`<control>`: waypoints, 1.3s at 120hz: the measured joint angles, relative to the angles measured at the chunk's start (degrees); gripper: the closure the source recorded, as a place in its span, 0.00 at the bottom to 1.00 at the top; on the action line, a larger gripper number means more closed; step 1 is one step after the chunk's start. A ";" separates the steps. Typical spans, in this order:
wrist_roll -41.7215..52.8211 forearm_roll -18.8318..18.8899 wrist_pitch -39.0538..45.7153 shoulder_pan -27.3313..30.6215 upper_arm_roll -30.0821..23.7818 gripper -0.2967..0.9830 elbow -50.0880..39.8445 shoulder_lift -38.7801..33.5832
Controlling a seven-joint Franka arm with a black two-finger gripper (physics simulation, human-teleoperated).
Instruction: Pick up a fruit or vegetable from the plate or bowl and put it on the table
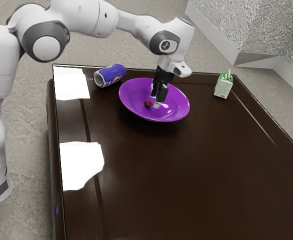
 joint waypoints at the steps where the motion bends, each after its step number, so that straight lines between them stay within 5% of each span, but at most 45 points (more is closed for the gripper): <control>1: 0.00 0.00 0.01 0.02 0.02 0.23 -0.17 -0.09; 116: 0.72 -0.40 8.75 0.68 3.31 0.23 -5.94 0.99; 143: 0.83 -0.49 10.57 0.72 3.55 0.49 -6.16 1.89; 156: 0.80 -0.36 10.97 0.83 3.58 0.37 -6.17 2.31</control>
